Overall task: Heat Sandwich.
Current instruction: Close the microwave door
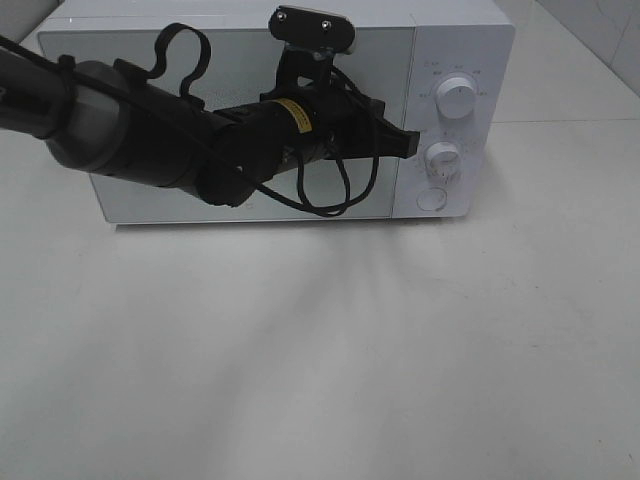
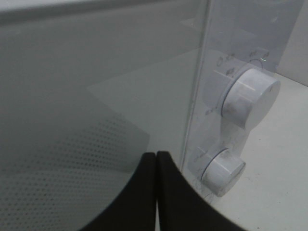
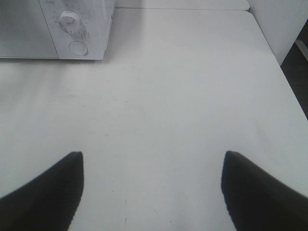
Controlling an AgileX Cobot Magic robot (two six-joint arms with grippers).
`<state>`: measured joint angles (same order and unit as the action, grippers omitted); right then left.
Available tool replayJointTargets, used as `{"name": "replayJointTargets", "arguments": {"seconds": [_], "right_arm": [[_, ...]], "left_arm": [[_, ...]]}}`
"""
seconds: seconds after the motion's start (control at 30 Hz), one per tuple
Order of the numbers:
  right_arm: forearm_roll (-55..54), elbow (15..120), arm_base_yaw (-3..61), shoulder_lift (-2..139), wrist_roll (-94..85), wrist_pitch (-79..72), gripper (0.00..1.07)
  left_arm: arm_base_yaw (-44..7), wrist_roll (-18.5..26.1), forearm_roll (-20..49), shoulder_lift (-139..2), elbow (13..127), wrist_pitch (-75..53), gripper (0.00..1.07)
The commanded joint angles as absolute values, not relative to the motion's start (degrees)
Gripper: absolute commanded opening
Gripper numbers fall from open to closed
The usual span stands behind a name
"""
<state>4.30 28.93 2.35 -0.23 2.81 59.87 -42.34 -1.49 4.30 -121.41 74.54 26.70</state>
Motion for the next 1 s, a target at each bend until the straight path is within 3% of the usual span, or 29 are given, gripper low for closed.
{"name": "replayJointTargets", "arguments": {"seconds": [0.03, 0.8, 0.9, 0.93, 0.97, 1.0], "right_arm": [[4.18, 28.93, 1.95, -1.72, 2.12, 59.53, 0.76], [4.18, 28.93, 1.95, -1.72, 2.12, 59.53, 0.76], [4.18, 28.93, 1.95, -1.72, 2.12, 59.53, 0.76], [4.18, 28.93, 1.95, -1.72, 2.12, 59.53, 0.76], [4.18, 28.93, 1.95, -1.72, 2.12, 59.53, 0.76], [4.18, 28.93, 1.95, -1.72, 2.12, 59.53, 0.76]], "left_arm": [[-41.65, -1.83, 6.82, -119.4, 73.57, 28.93, 0.0], [-44.23, -1.78, 6.65, -101.01, 49.27, 26.24, 0.02], [-44.23, -1.72, 6.59, -97.46, 47.9, 19.19, 0.38], [-44.23, -1.72, 6.59, -97.46, 47.9, 19.19, 0.38], [-44.23, -1.66, 6.65, -95.86, 47.78, 15.07, 0.69], [-44.23, -1.66, 6.65, -95.0, 47.67, 13.29, 0.84]]}}
